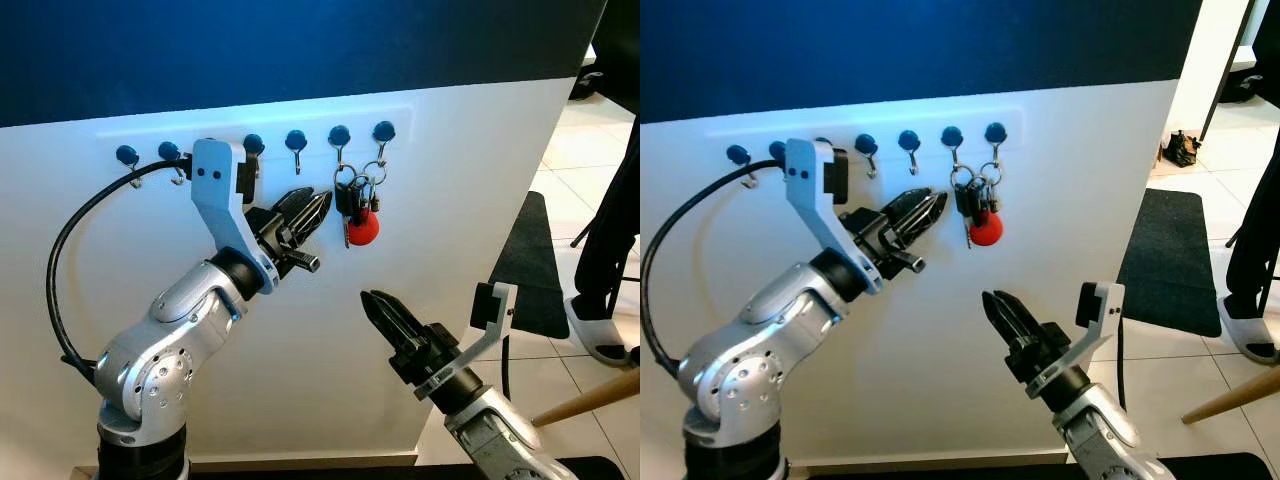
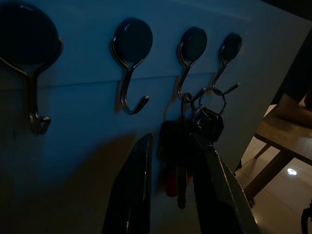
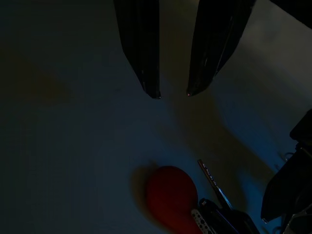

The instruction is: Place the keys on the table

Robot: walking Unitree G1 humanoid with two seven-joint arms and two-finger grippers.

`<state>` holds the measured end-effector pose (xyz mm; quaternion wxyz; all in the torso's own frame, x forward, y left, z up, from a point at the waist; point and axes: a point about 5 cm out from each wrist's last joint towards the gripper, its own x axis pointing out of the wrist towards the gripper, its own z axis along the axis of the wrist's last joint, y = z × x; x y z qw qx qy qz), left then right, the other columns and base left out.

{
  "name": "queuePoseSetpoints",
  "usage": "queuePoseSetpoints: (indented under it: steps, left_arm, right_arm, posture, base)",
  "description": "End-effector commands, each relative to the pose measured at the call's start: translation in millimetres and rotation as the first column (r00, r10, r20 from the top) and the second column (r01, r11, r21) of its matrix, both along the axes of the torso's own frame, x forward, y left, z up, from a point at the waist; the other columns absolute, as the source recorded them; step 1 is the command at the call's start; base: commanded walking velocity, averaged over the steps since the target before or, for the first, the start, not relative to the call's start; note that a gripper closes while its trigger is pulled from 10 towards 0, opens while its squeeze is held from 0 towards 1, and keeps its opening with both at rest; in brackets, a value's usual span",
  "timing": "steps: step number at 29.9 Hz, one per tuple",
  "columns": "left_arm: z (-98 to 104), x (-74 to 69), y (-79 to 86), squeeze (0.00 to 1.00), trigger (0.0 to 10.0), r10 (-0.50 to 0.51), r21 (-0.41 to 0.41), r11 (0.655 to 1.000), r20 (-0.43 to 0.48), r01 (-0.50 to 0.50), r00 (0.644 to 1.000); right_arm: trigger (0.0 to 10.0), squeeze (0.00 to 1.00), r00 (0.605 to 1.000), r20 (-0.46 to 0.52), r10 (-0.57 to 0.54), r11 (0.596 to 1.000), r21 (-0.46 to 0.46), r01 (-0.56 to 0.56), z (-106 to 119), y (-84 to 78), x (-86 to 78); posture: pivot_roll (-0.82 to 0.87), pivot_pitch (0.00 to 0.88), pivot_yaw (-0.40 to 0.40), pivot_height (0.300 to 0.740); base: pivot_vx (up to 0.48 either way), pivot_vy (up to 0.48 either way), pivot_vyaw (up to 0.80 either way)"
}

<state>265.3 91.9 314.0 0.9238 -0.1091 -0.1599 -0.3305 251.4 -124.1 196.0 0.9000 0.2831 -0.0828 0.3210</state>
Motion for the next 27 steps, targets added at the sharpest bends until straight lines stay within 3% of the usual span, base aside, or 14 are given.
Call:
queuePoseSetpoints:
  steps: [1,27]
  left_arm:
    - [-1.0,-1.6,-1.6,0.00,10.0,-0.011,0.001,1.000,0.010,0.011,1.000]
    - [-6.5,-2.2,-1.9,0.00,10.0,0.002,0.017,1.000,0.005,-0.002,1.000]
  right_arm:
    - [10.0,0.00,1.000,-0.012,-0.008,1.000,-0.004,0.008,-3.2,-1.0,0.8]
    - [10.0,0.00,1.000,0.009,-0.009,1.000,-0.007,0.009,2.0,-1.4,2.9]
  posture:
    - [0.09,0.167,0.124,0.740]
    - [0.08,0.154,0.115,0.740]
  base:
    - [0.000,0.000,0.00]
    - [0.000,0.000,0.00]
